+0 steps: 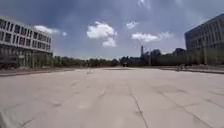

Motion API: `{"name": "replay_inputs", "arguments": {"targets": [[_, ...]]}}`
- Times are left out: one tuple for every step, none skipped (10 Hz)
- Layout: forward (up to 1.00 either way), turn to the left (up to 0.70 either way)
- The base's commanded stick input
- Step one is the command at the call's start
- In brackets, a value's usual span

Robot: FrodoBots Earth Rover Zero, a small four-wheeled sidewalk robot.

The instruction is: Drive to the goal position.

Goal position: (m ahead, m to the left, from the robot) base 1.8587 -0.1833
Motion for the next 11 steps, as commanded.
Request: {"name": "replay_inputs", "arguments": {"targets": [[0.70,0.00],[0.70,0.00],[0.70,0.00],[0.70,0.00],[0.70,0.00],[0.70,0.00],[0.70,0.00],[0.70,0.00],[0.70,0.00],[0.70,0.00],[0.70,0.00]]}}
